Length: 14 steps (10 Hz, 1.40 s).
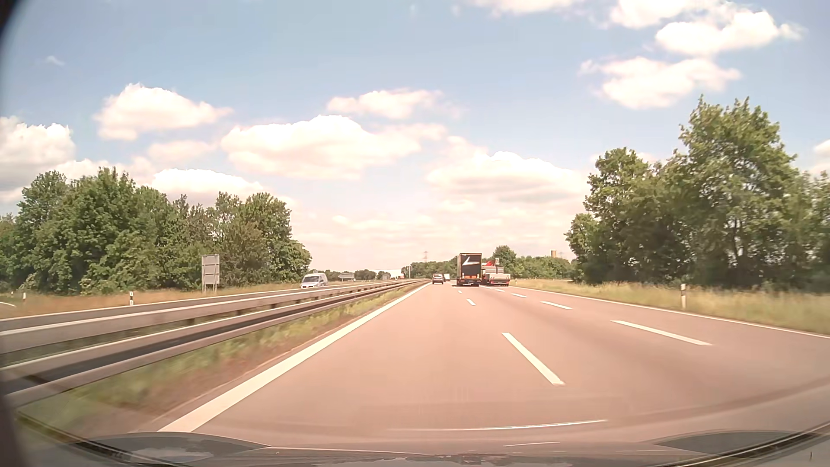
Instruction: Follow the waypoints while adhering to traffic rules and regulations
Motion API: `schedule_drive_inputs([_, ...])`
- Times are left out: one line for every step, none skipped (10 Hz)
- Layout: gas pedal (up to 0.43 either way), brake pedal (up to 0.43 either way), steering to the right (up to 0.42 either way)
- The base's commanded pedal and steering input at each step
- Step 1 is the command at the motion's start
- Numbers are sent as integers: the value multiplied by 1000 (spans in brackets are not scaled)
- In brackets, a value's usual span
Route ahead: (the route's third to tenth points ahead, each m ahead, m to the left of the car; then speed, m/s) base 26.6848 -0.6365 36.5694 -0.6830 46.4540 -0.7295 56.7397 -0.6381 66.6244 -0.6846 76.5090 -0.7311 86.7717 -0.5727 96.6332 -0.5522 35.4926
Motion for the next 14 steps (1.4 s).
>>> schedule_drive_inputs([350, 12, -3])
schedule_drive_inputs([350, 12, -3])
schedule_drive_inputs([350, 12, -3])
schedule_drive_inputs([350, 12, -4])
schedule_drive_inputs([331, 12, -4])
schedule_drive_inputs([299, 12, -4])
schedule_drive_inputs([268, 6, -4])
schedule_drive_inputs([248, 12, -4])
schedule_drive_inputs([228, 12, -4])
schedule_drive_inputs([228, 12, -4])
schedule_drive_inputs([228, 12, -4])
schedule_drive_inputs([220, 12, -3])
schedule_drive_inputs([177, 6, -3])
schedule_drive_inputs([157, 12, -3])
